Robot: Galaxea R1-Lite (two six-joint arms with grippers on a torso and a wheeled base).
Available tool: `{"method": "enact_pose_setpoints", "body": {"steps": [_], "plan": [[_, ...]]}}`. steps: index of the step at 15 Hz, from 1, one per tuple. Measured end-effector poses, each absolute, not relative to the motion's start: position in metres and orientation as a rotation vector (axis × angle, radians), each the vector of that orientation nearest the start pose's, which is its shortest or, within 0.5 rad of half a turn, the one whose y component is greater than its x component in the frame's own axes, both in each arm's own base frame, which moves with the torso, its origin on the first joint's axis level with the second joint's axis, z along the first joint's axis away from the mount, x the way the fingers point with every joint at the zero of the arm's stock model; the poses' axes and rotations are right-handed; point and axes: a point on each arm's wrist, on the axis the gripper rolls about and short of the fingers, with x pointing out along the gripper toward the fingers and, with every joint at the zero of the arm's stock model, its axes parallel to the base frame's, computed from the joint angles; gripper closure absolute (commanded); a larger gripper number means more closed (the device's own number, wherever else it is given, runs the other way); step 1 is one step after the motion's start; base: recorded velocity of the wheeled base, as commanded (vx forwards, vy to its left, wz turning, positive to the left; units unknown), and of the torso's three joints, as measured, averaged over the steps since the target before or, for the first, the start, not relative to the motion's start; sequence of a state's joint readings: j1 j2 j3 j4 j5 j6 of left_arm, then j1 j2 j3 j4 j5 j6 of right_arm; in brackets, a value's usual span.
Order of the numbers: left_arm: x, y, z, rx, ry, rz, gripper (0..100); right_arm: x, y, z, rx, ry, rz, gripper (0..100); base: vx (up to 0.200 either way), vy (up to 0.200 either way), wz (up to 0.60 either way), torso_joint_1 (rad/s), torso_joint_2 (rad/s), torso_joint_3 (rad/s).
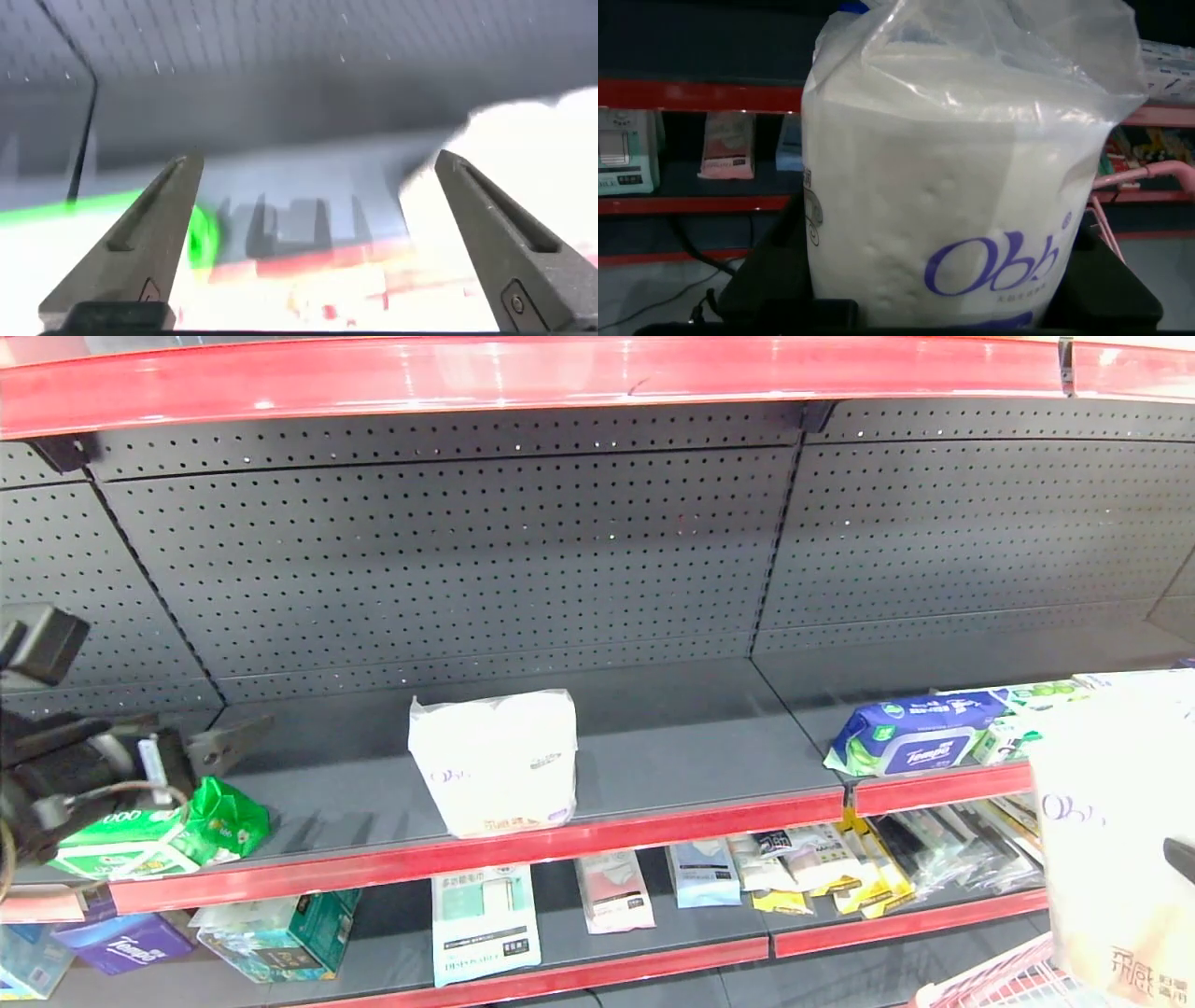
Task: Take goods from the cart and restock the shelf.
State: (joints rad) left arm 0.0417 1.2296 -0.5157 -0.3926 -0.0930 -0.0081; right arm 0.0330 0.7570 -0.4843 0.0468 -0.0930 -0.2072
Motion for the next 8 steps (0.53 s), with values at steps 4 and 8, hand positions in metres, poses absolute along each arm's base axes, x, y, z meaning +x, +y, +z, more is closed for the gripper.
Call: {"method": "enact_pose_setpoints", "body": {"steps": [4,8], "plan": [[0.085,0.000,0.191,0.000,0.392,-0.142,0,0.090,0.002,0.207,-0.228,0.327,0.024,100,0.000,0.000,0.00,0.000,0.00,0.000],[0.006,-0.006,0.170,0.024,0.393,-0.261,0,0.106,0.003,0.214,-0.224,0.344,0.055,100,0.000,0.000,0.00,0.000,0.00,0.000]]}}
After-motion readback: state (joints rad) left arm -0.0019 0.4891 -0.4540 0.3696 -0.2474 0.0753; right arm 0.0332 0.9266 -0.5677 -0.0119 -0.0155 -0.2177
